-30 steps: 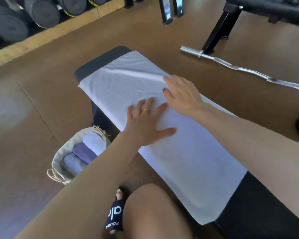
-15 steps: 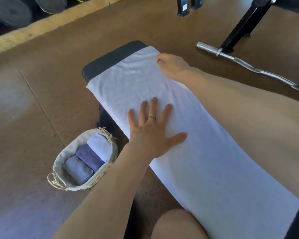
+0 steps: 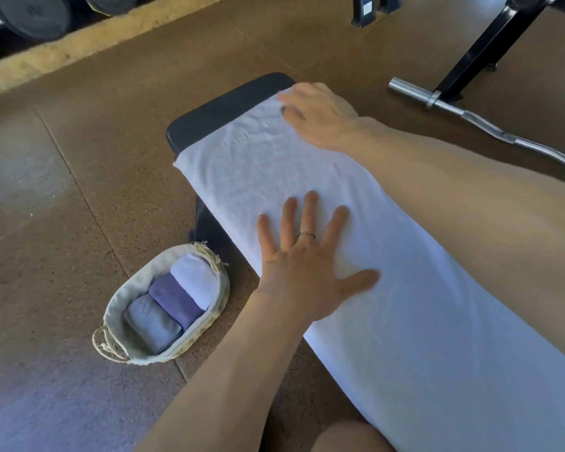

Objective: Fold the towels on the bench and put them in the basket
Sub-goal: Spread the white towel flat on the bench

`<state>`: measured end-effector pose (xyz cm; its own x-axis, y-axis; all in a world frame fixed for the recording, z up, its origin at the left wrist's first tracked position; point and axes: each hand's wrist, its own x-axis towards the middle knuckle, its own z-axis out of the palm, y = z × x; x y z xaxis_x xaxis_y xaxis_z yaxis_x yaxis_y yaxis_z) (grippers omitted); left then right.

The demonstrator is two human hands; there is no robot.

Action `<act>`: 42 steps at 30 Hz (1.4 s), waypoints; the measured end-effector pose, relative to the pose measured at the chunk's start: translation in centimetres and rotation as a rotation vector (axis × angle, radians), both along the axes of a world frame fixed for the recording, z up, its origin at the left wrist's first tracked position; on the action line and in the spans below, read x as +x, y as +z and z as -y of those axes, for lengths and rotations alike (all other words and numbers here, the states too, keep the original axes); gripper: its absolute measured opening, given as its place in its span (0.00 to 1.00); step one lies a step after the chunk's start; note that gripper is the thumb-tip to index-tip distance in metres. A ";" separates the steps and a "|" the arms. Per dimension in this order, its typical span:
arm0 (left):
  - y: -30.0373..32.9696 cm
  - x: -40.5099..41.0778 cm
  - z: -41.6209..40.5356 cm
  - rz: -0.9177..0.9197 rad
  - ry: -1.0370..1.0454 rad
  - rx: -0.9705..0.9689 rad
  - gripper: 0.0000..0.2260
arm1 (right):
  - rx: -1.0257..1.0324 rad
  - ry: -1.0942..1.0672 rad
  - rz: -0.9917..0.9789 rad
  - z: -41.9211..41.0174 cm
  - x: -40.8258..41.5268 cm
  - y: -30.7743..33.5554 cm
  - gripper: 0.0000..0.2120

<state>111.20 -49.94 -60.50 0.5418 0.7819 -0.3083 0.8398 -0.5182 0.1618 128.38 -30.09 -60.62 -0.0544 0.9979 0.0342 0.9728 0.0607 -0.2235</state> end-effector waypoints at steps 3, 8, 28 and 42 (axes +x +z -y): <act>0.1 0.1 0.1 0.001 0.004 -0.001 0.42 | -0.202 -0.063 -0.121 0.0 1.7 -0.2 0.25; 0.2 0.0 0.1 -0.010 0.007 -0.018 0.43 | 0.059 -0.272 -0.118 2.1 4.0 0.9 0.23; 0.2 -0.2 0.5 -0.028 0.041 0.040 0.42 | -0.165 -0.143 -0.106 23.7 5.8 1.4 0.23; 2.7 3.0 10.0 0.084 -0.215 0.113 0.38 | -0.098 -0.399 0.064 38.9 10.1 -0.7 0.26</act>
